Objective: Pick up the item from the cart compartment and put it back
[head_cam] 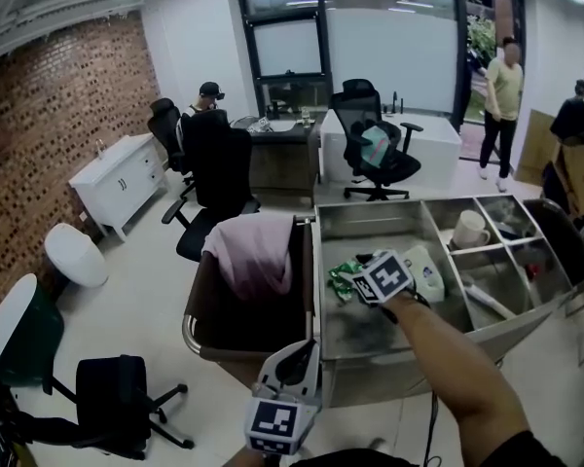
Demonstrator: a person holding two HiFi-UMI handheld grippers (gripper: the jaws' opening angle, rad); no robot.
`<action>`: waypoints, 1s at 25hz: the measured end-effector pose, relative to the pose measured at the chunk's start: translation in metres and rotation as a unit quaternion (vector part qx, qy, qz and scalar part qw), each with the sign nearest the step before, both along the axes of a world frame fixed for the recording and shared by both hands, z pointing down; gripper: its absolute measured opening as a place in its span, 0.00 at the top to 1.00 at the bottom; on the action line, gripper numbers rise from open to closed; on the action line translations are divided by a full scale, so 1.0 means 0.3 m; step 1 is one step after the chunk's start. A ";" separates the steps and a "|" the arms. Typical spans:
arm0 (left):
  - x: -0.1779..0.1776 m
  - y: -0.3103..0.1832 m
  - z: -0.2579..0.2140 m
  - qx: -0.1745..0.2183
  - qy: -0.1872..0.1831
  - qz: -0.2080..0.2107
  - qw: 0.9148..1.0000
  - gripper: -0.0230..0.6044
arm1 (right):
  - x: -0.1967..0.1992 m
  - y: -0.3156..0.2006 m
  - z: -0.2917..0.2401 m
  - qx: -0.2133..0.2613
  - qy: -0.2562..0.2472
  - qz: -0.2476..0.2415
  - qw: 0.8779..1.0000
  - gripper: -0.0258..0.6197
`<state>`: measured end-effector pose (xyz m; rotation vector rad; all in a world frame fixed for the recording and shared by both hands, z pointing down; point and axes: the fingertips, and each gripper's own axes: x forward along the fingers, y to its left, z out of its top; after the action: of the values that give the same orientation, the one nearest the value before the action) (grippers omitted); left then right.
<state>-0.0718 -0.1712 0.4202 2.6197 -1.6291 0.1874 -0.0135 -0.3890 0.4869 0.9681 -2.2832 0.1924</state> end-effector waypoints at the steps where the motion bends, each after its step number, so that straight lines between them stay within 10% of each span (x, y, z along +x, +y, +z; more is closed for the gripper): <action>1: -0.001 0.000 0.001 -0.001 0.000 -0.001 1.000 0.96 | -0.006 -0.007 0.013 -0.005 0.000 0.000 1.000 0.55; 9: -0.025 -0.001 0.003 -0.003 -0.002 -0.009 1.000 0.96 | -0.026 -0.066 0.121 -0.034 0.024 0.009 0.999 0.33; 25: -0.079 -0.009 0.010 -0.008 -0.001 -0.023 1.000 0.96 | -0.066 -0.106 0.204 -0.047 0.051 0.015 0.997 0.35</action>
<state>-0.0954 -0.1738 0.4233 2.5679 -1.6798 0.2021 -0.0332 -0.4207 0.5480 0.9420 -2.1482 0.2539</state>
